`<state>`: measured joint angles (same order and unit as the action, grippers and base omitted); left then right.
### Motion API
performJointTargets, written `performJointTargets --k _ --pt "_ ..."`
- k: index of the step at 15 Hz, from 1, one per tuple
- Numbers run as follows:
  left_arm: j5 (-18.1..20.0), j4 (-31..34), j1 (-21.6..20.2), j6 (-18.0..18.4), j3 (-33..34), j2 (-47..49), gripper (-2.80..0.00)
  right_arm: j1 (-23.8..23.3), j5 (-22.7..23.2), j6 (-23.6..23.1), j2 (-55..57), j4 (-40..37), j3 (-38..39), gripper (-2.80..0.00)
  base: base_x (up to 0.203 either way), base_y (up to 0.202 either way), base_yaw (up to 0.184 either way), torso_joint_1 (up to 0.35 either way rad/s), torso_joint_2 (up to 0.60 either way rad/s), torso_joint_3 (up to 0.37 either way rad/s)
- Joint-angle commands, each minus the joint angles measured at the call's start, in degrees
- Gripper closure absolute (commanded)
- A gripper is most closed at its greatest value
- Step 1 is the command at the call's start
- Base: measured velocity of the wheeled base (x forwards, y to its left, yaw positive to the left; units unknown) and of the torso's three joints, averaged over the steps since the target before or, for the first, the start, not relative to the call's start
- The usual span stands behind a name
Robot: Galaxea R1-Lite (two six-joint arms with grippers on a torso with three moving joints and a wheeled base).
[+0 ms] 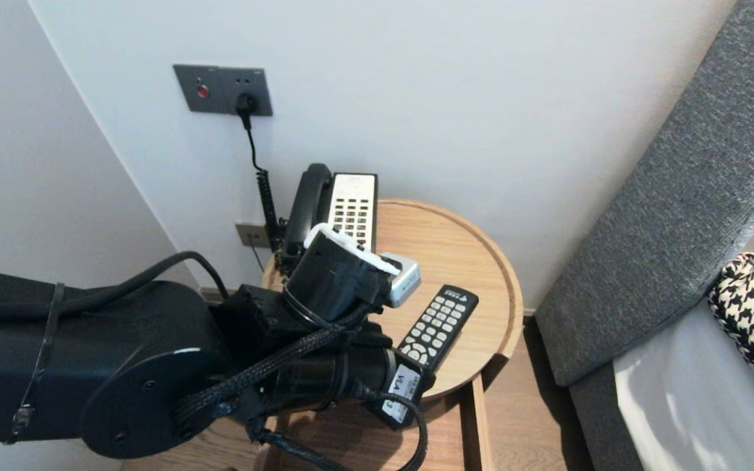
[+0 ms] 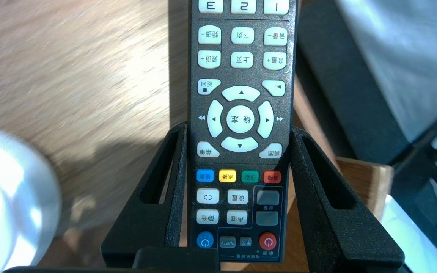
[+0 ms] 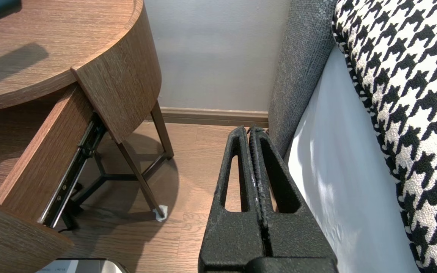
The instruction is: Take the remote control out of the drawer one by one and place them on the table
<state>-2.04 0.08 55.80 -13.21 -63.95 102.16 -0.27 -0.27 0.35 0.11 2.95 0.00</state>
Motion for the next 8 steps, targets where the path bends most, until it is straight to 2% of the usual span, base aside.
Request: performJointTargets --k 1,5,8 --pt "-1.08 3.16 -0.15 -1.11 -4.29 2.09 0.0 0.0 0.0 0.0 0.07 0.04 1.41 0.0 0.0 0.0 0.0 0.0 0.0 0.0" --pt "-5.82 10.76 -0.13 -1.52 -12.98 5.43 0.0 0.0 0.0 0.0 0.07 0.04 1.41 0.0 0.0 0.0 0.0 0.0 0.0 0.0" --pt "-9.68 12.72 0.22 -1.69 -16.13 8.22 0.0 0.0 0.0 0.0 0.07 0.04 1.41 0.0 0.0 0.0 0.0 0.0 0.0 0.0"
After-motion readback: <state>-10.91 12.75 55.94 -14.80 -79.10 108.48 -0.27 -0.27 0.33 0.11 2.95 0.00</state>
